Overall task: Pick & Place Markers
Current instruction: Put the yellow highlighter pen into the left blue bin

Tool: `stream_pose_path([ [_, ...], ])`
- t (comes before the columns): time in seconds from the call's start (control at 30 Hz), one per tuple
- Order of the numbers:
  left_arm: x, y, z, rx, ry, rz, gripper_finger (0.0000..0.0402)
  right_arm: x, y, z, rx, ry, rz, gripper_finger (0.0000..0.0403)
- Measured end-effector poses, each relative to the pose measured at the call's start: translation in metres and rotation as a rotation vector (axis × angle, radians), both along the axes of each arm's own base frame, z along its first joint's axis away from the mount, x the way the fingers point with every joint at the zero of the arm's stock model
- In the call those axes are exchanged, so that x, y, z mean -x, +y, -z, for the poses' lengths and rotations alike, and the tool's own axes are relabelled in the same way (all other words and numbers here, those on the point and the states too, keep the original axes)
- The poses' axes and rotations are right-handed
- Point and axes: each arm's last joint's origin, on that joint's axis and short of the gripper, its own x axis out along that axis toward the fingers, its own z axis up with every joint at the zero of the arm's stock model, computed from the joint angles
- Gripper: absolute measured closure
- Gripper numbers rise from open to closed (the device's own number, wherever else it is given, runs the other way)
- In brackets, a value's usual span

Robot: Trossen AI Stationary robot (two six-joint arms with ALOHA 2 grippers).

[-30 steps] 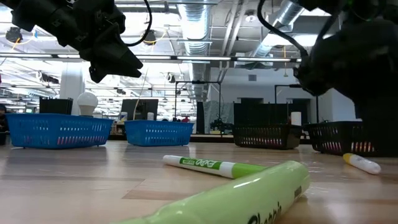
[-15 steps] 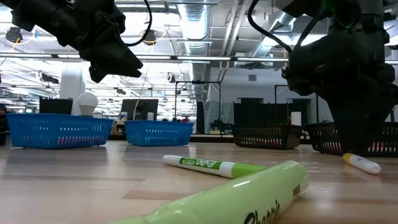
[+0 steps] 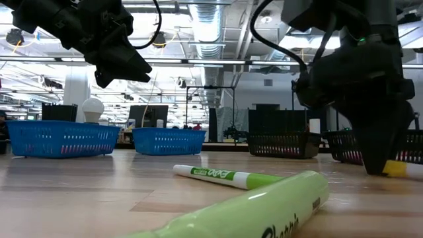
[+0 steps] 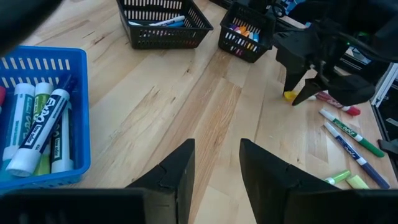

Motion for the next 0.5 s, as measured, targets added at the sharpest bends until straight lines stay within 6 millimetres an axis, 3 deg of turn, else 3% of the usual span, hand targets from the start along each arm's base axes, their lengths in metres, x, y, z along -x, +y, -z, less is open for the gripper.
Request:
stream_pose_path([
  [0.33,0.0,0.0,0.0,0.0,0.0,0.0,0.028,-0.002,-0.004,-0.006,0.039,-0.052,-0.104,0.0378],
  [0.5,0.0,0.0,0.0,0.001,-0.003,0.0,0.028,-0.003,-0.007,-0.022,0.075,-0.074,-0.191,0.0381],
])
